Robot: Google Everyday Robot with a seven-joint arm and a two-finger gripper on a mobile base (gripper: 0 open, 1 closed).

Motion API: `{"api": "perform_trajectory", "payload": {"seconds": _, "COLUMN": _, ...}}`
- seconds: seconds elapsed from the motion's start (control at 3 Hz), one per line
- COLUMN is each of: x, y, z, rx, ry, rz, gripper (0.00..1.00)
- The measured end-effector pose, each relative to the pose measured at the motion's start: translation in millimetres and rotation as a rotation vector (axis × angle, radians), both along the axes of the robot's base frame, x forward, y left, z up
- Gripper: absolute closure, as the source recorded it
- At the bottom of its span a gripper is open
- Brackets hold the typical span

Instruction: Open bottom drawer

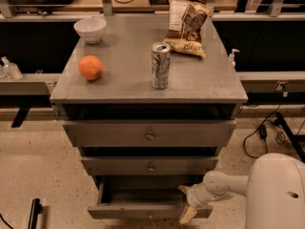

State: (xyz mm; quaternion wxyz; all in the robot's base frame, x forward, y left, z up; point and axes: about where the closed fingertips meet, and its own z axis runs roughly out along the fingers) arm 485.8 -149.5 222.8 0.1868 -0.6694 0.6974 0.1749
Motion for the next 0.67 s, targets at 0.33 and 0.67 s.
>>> {"api": "perform_trajectory", "payload": {"seconds": 0.33, "x": 19, "y": -5, "z": 16, "rx": -0.023, "ry": -0.034, "rz": -0.013, "gripper": 0.49}}
{"api": "perform_trajectory", "payload": {"seconds": 0.67, "x": 35, "y": -6, "z": 22, "rx": -0.029, "ry": -0.044, "rz": -0.012, "gripper": 0.72}}
